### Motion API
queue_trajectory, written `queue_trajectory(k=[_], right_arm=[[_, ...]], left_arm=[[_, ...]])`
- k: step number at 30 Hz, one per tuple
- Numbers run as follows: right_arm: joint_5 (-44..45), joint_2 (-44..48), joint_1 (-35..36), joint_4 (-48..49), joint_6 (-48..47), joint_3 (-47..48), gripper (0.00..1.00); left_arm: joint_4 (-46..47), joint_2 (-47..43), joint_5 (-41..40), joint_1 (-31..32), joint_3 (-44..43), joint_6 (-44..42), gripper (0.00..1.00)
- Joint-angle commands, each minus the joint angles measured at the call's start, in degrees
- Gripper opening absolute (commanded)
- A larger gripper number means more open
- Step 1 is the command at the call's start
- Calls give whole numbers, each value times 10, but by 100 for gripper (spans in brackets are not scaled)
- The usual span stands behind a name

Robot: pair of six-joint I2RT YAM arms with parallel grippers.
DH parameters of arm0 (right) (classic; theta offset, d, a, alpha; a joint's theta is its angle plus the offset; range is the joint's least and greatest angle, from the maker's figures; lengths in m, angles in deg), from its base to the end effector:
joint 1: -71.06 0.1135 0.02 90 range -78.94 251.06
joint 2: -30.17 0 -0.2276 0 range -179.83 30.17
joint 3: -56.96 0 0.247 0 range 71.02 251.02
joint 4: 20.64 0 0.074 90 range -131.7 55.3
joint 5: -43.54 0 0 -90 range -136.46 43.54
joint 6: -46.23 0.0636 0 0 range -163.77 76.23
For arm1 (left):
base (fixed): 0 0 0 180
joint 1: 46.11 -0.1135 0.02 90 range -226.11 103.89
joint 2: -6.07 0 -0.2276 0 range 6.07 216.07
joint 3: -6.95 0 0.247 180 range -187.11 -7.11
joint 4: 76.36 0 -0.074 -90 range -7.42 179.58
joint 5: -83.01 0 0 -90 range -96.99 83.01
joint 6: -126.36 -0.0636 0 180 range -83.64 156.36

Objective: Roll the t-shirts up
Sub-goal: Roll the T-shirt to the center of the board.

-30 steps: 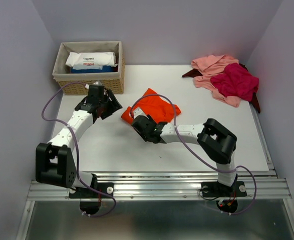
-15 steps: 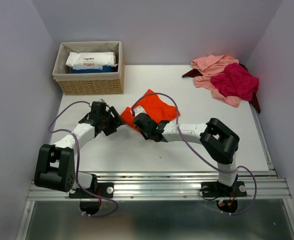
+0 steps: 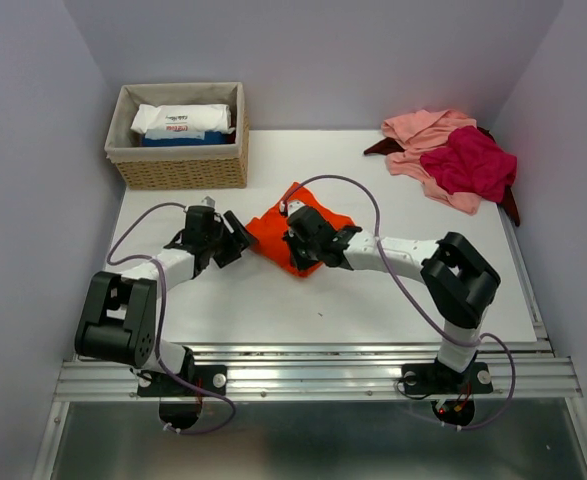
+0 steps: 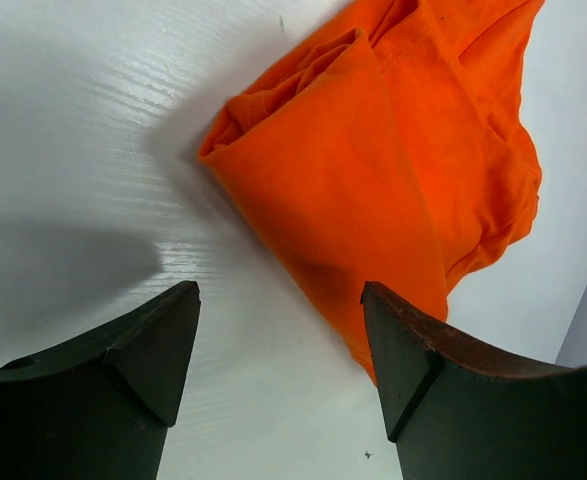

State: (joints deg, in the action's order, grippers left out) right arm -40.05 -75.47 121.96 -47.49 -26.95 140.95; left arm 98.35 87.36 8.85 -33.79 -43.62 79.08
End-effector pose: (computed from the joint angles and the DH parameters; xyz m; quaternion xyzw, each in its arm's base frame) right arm 0.2589 0.3074 0.1388 -0.2547 0.8985 0.1537 0.3229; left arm 0.2964 -0.0825 0.1328 -0.1710 0.8681 -0.3166 0.3420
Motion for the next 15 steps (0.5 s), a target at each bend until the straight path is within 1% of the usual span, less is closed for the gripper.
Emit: queue_trajectory(k=[1, 6, 15], right_arm=[[-60, 40, -12, 21, 20, -6, 1], [-116, 51, -25, 24, 28, -8, 1], [-158, 47, -35, 25, 31, -5, 1]], left_arm=[[56, 16, 17, 3, 17, 4, 77], [104, 38, 30, 3, 29, 13, 77], [213, 74, 66, 5, 48, 55, 77]])
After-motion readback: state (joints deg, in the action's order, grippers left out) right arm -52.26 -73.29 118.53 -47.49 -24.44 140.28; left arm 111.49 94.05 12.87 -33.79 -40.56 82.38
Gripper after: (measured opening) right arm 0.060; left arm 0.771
